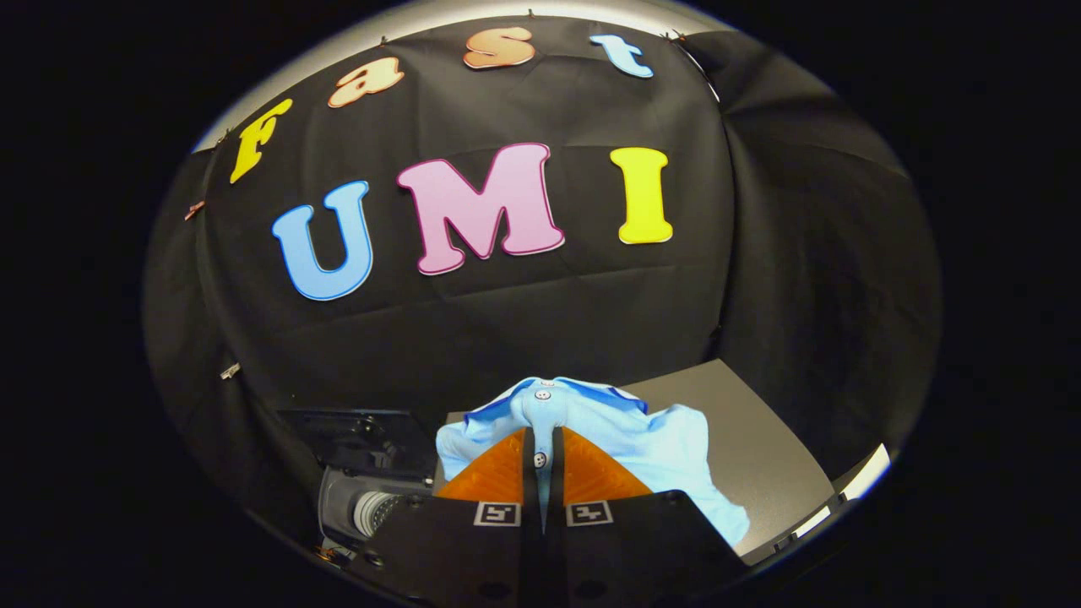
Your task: Put the clothes into the washing machine and then close the washing machine lid.
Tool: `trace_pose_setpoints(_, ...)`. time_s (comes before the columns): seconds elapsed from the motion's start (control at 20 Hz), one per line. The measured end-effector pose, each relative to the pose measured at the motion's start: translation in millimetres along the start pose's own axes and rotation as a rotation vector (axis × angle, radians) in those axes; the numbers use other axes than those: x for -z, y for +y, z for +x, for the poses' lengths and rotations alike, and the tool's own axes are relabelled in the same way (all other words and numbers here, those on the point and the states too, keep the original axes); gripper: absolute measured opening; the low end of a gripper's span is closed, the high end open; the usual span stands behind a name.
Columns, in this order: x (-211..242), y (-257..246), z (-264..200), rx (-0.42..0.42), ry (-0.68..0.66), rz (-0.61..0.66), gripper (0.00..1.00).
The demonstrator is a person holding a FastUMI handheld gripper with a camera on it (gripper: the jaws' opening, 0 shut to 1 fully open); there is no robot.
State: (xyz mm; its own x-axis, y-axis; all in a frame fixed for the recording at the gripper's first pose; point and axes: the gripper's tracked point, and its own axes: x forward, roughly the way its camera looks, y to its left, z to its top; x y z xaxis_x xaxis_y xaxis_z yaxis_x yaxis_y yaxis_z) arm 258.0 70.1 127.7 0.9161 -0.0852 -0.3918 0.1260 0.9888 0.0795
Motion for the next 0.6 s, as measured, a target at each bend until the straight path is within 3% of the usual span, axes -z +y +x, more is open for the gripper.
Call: trace_pose_setpoints(0.6,19.8,175.7,-42.4,-0.190,-0.018,-0.016,0.05)
